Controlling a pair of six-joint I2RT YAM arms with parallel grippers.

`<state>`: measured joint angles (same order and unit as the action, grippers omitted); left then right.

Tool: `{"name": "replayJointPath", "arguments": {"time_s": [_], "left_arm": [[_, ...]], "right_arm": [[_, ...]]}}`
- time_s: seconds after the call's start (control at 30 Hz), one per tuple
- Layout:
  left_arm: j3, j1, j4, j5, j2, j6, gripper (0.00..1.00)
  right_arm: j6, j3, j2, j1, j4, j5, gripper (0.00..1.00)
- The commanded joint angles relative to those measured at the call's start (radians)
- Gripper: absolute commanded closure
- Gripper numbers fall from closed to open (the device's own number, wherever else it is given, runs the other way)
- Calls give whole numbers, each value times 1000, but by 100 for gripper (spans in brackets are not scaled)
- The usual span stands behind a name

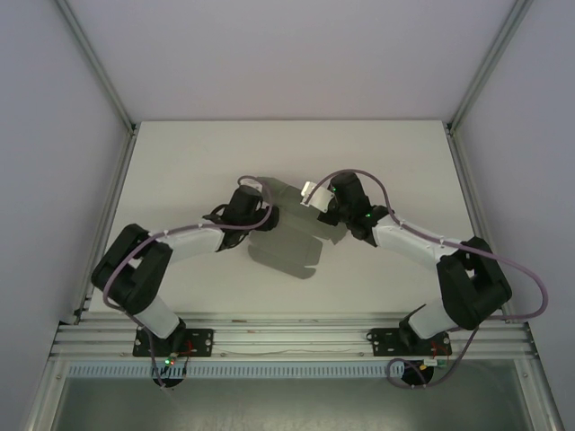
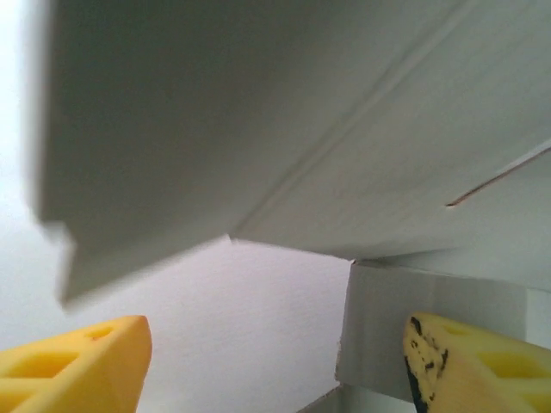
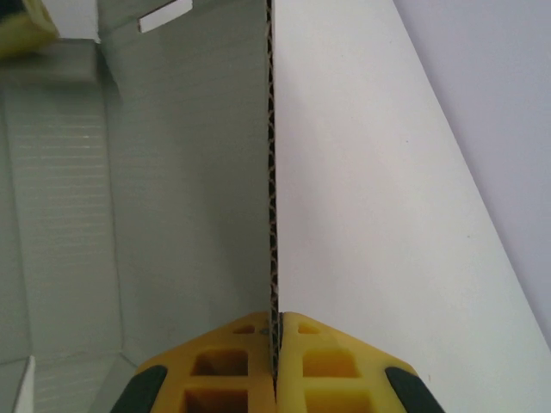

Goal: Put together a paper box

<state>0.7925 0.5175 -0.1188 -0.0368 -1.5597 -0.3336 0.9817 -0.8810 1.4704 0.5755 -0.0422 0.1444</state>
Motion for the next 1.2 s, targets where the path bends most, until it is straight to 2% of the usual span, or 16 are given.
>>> {"name": "replayJointPath", "arguments": {"time_s": [0.0, 0.1, 0.23, 0.43, 0.63, 0.77, 0.93, 1.17], "left_arm": [[-10, 6, 77, 49, 102, 28, 9], [-3, 0, 150, 82, 165, 32, 0], [-5, -45, 211, 125, 221, -15, 0], [21, -226, 239, 37, 219, -109, 0], [58, -307, 195, 23, 176, -102, 0], [128, -351, 214, -14, 77, -111, 0], [197, -360, 182, -78, -54, -84, 0], [313, -358, 144, -237, -221, -25, 0]], "right_arm": [[61, -27, -17, 5, 5, -85, 100], [117, -45, 3, 16, 15, -164, 100], [254, -29, 42, 58, -114, -307, 100], [464, -11, 123, 117, -321, -434, 100], [523, 49, 179, 138, -526, -437, 100], [582, 92, 232, 144, -666, -462, 100], [606, 119, 281, 145, -756, -465, 100], [597, 131, 313, 151, -790, -454, 100]]}}
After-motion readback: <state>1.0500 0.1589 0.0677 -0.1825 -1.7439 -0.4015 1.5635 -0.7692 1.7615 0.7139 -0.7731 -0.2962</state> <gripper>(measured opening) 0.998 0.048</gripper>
